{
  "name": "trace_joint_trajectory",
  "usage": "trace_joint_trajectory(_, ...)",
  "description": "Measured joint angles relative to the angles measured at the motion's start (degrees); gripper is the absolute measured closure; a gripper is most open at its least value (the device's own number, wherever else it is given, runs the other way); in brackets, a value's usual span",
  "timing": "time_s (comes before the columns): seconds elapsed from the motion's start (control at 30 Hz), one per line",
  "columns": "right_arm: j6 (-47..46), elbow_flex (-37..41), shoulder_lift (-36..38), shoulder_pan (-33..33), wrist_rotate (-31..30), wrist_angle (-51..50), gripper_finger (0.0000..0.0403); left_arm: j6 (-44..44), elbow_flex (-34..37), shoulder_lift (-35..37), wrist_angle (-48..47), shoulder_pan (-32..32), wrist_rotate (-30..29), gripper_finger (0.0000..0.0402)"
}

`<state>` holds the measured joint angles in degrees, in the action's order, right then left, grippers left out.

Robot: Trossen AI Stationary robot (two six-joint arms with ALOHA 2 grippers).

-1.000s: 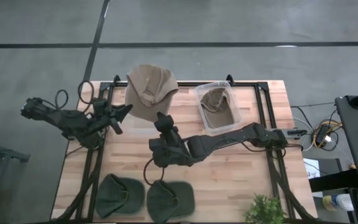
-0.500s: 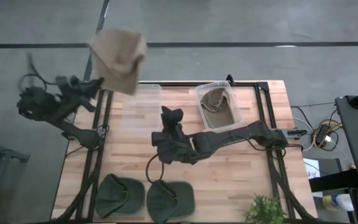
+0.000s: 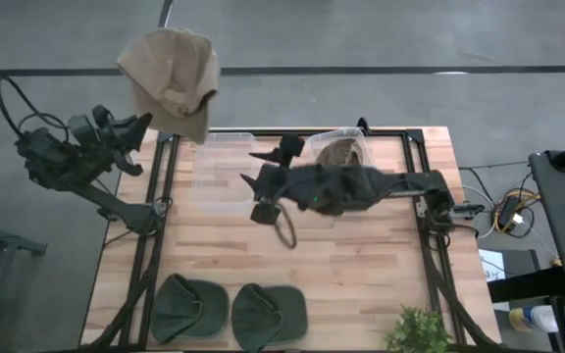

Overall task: Pick & Place hat
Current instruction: Put the brown cap into the right transparent bin

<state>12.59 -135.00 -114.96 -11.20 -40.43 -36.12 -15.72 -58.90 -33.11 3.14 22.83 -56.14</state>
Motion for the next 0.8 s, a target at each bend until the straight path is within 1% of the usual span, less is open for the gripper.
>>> trace_joint_trajectory(0.13,-3.39,0.02,1.5,2.59,8.73,4.11,0.0184,-3.77,0.05,-0.38,1.99,0.0,0.37,0.0395)
trace_joint_trajectory(0.23,-4.2,0.02,2.02,4.13,12.02,8.54,0.0184,-3.74,0.01,-0.76,2.86,-0.02,2.61,0.0395)
trace_joint_trajectory(0.3,-5.08,0.02,2.02,5.03,14.11,10.93,0.0184,-3.89,0.02,-1.62,2.62,0.0,3.06,0.0395)
trace_joint_trajectory(0.43,-8.34,0.07,1.25,6.32,20.14,13.78,0.0184,-6.11,0.07,-3.79,2.9,-0.02,0.08,0.0395)
trace_joint_trajectory(0.47,-8.98,0.07,0.94,6.49,21.01,14.43,0.0184,-6.77,0.07,-4.23,3.04,-0.04,-0.34,0.0395)
trace_joint_trajectory(0.6,-9.45,0.13,0.48,6.73,21.01,14.95,0.0184,-8.43,0.07,-5.72,4.86,-0.07,-0.98,0.0395)
trace_joint_trajectory(0.8,-9.28,0.13,0.48,6.77,20.98,17.73,0.0184,-7.84,0.07,-6.77,5.03,-0.07,-0.95,0.0395)
